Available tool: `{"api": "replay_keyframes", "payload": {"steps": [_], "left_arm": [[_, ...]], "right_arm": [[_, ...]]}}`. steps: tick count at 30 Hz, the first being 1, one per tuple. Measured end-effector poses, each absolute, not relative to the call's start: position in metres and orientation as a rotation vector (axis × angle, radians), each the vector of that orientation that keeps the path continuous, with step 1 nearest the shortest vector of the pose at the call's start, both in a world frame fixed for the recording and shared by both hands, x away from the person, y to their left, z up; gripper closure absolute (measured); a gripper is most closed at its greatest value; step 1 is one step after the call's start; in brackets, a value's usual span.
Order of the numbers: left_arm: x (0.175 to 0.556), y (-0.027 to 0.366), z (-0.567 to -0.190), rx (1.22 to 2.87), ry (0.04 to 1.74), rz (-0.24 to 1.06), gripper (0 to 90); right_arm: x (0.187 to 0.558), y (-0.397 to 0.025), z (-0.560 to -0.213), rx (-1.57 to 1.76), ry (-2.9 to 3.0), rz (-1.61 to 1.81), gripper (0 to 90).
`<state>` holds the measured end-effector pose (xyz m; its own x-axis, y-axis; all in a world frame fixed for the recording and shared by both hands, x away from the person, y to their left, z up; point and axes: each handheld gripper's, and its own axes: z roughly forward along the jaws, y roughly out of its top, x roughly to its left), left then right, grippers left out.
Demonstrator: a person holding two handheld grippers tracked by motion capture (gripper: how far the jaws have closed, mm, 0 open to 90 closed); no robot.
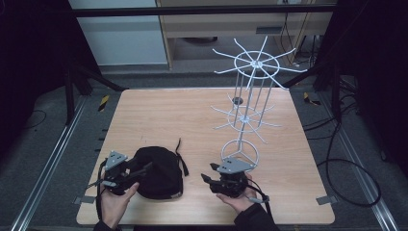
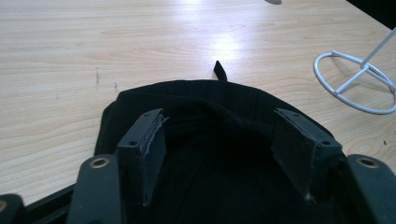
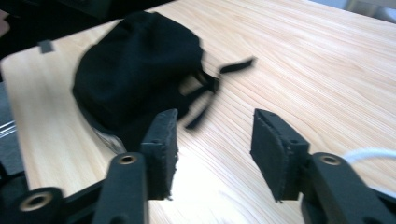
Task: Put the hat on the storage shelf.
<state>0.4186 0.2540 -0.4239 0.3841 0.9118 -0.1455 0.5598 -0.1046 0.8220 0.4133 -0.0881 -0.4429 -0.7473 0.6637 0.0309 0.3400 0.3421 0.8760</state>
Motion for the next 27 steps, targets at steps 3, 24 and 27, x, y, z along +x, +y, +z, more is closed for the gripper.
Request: {"api": "replay_keyframes", "payload": {"steps": [3, 24, 27], "left_arm": [[0.423, 0.246, -0.425, 1.795, 1.302, 0.509, 32.7], [0.453, 0.218, -0.444, 1.871, 1.436, 0.471, 32.3], [0.454, 0.219, -0.449, 1.889, 1.446, 0.446, 38.0]], "right_arm": [[0.408, -0.111, -0.448, 0.933, 2.258, 1.343, 47.1], [0.403, -0.209, -0.466, 1.210, 2.071, 1.187, 39.4], [0.406, -0.212, -0.469, 1.225, 2.074, 1.164, 38.9]]}}
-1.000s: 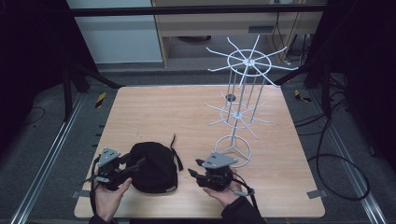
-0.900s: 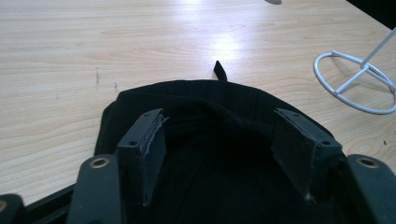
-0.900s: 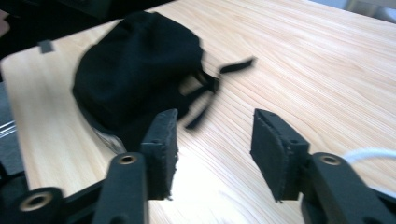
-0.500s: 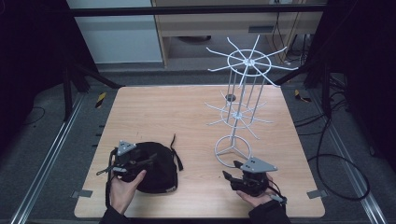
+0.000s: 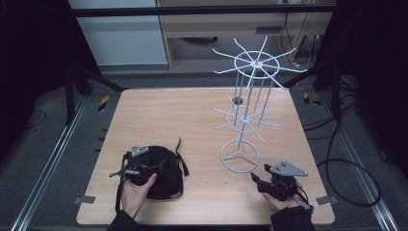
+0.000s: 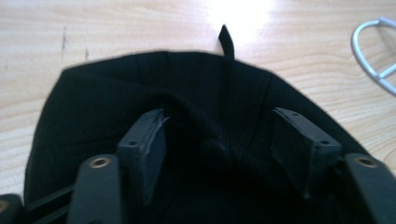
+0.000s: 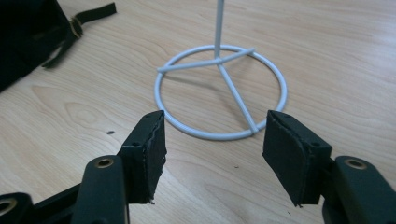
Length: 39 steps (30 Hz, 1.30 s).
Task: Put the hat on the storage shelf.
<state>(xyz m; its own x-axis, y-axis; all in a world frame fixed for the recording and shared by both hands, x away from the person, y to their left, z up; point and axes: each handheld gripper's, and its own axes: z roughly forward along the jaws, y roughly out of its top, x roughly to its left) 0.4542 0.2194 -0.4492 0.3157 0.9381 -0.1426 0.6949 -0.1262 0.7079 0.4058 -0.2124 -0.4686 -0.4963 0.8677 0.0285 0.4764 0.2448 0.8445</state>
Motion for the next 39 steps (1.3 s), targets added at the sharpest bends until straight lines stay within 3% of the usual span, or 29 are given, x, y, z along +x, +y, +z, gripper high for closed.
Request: {"api": "replay_keyframes", "payload": {"steps": [7, 10, 24, 39], "left_arm": [[0.462, 0.228, -0.463, 1.902, 1.502, 0.356, 68.2], [0.464, 0.232, -0.463, 1.911, 1.499, 0.362, 74.0], [0.438, 0.260, -0.419, 1.778, 1.296, 0.498, 78.2], [0.410, 0.256, -0.372, 1.640, 1.033, 0.576, 78.5]], "right_arm": [[0.407, -0.215, -0.470, 1.238, 2.084, 1.160, 39.7], [0.408, -0.218, -0.471, 1.238, 2.085, 1.157, 40.8], [0.409, -0.223, -0.473, 1.253, 2.067, 1.170, 42.1], [0.409, -0.229, -0.472, 1.252, 2.027, 1.179, 41.3]]}}
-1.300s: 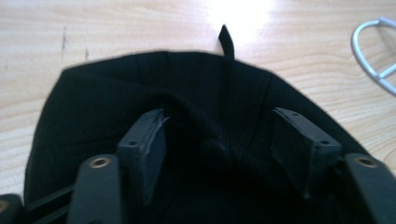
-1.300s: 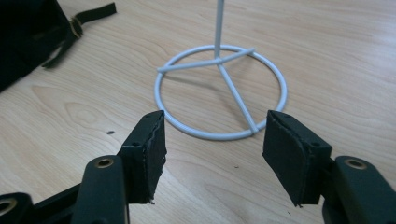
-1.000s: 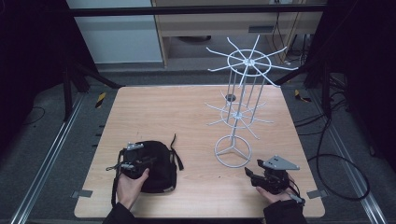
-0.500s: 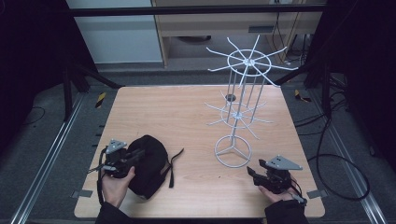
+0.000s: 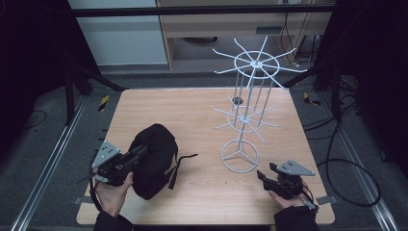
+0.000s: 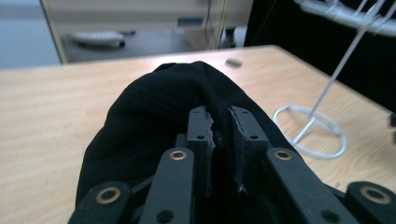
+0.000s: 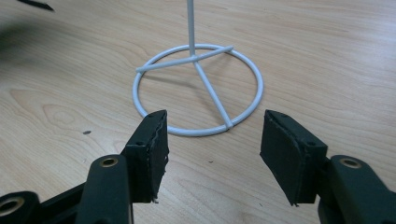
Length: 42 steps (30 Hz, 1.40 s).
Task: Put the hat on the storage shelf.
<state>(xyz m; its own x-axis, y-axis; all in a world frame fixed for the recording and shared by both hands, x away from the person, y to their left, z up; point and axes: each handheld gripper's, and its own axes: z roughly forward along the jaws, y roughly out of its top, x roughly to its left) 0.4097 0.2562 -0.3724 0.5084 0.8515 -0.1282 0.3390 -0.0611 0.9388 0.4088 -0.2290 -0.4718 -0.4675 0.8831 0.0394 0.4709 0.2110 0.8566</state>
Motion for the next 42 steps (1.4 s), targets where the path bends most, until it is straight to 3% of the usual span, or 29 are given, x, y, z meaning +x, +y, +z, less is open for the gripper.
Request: {"api": "replay_keyframes", "payload": {"steps": [21, 42], "left_arm": [[0.392, 0.234, -0.279, 1.452, 0.721, 0.558, 78.6], [0.394, 0.204, -0.209, 1.356, 0.569, 0.563, 78.7]], "right_arm": [[0.410, -0.233, -0.472, 1.256, 1.984, 1.157, 39.3], [0.411, -0.235, -0.472, 1.255, 1.976, 1.153, 38.7]]}}
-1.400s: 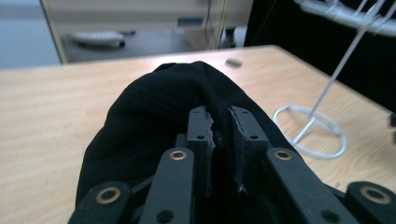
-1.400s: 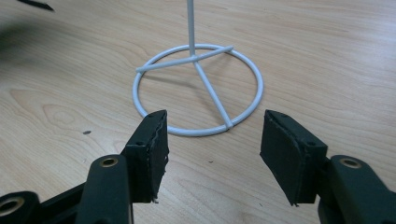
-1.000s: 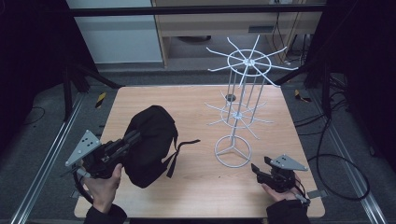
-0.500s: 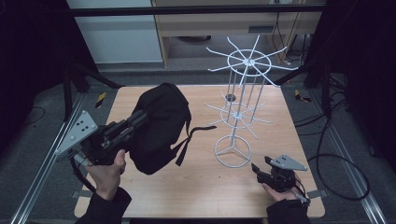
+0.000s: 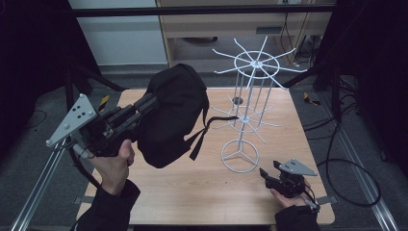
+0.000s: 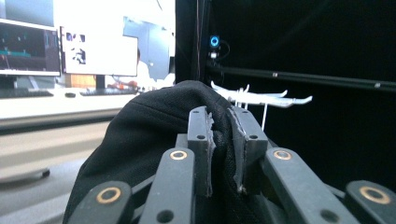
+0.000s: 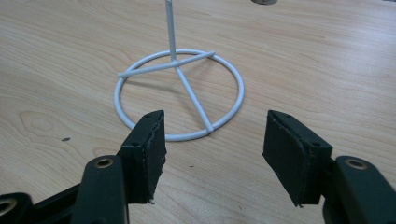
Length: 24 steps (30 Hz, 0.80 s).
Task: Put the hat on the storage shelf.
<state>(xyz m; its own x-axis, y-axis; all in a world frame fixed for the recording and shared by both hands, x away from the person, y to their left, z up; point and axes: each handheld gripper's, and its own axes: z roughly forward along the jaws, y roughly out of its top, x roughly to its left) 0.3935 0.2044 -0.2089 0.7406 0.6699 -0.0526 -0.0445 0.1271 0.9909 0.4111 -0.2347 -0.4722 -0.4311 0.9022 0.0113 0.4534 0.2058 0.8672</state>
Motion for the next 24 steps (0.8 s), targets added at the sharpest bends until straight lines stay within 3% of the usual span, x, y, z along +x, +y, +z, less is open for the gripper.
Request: {"api": "replay_keyframes", "payload": {"steps": [15, 24], "left_arm": [[0.395, 0.190, -0.174, 1.265, 0.506, 0.563, 78.6], [0.409, 0.168, -0.181, 1.306, 0.504, 0.520, 78.6]], "right_arm": [[0.412, -0.234, -0.473, 1.256, 1.983, 1.153, 38.7], [0.412, -0.234, -0.473, 1.254, 1.985, 1.156, 38.6]]}}
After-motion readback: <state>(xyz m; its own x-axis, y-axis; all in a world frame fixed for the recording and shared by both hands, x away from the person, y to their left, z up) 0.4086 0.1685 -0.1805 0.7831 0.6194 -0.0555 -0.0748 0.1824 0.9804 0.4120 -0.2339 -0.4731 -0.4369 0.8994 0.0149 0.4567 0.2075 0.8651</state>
